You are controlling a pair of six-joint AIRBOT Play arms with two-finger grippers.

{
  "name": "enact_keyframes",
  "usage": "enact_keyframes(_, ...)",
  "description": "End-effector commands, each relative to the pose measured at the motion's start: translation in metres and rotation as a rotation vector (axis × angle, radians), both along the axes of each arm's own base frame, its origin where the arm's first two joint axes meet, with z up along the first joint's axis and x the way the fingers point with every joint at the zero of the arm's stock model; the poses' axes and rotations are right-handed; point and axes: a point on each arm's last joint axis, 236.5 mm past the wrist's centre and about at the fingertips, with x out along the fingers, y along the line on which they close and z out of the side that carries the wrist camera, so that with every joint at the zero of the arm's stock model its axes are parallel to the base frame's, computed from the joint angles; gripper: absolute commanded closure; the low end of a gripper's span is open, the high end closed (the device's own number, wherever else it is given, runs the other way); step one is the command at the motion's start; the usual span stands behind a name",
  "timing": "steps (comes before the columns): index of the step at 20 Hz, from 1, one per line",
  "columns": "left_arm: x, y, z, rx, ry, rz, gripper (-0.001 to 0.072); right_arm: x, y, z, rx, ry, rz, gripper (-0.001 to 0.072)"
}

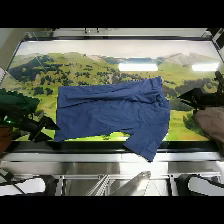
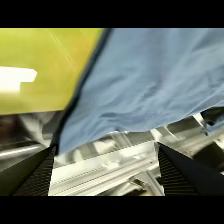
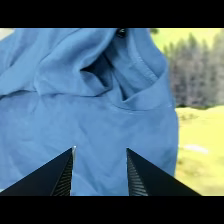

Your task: Fold the shirts.

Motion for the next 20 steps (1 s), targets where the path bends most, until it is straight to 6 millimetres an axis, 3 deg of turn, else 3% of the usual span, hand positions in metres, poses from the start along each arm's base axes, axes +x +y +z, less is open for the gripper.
enact_keyframes(1, -0.007, -0.014, -0.015, -0.086, 0.026, 0.020, 0.0012, 0.000, 0.003, 0.006, 0.012, -0.018, 0.004, 0.0344)
enact_keyframes(3, -0.010, -0.021, -0.025, -0.087, 0.052, -0.004, 0.0012, -0.001, 0.005, 0.006, 0.016, -0.016, 0.010, 0.0344)
enact_keyframes(4, -0.009, -0.025, -0.027, -0.097, 0.055, -0.020, 0.0148, -0.001, 0.005, 0.006, 0.016, -0.016, 0.009, 0.0344)
enact_keyframes(8, 0.013, -0.048, -0.016, -0.137, -0.010, -0.114, 0.0442, -0.006, 0.010, 0.008, 0.034, -0.003, 0.035, 0.0344)
enact_keyframes(9, 0.022, -0.051, -0.012, -0.130, -0.038, -0.139, 0.0588, -0.008, 0.012, 0.008, 0.041, 0.000, 0.043, 0.0344)
enact_keyframes(10, 0.028, -0.054, -0.009, -0.122, -0.060, -0.162, 0.0629, -0.010, 0.013, 0.009, 0.046, 0.004, 0.050, 0.0344)
enact_keyframes(12, 0.038, -0.059, -0.003, -0.112, -0.090, -0.202, 0.0626, -0.011, 0.014, 0.009, 0.049, 0.006, 0.053, 0.0344)
enact_keyframes(13, 0.037, -0.060, 0.000, -0.116, -0.086, -0.225, 0.0588, -0.011, 0.014, 0.009, 0.049, 0.006, 0.053, 0.0344)
enact_keyframes(14, 0.030, -0.058, 0.005, -0.128, -0.062, -0.248, 0.0369, -0.011, 0.014, 0.009, 0.049, 0.005, 0.053, 0.0343)
enact_keyframes(15, 0.023, -0.055, 0.011, -0.141, -0.031, -0.257, 0.0251, -0.011, 0.014, 0.009, 0.048, 0.006, 0.054, 0.0344)
enact_keyframes(19, 0.021, -0.027, 0.023, -0.115, -0.068, -0.133, 0.0219, -0.011, 0.013, 0.008, 0.040, 0.004, 0.060, 0.0344)
enact_keyframes(20, 0.023, -0.016, 0.020, -0.079, -0.088, -0.062, 0.0127, -0.011, 0.013, 0.008, 0.040, 0.004, 0.061, 0.0344)
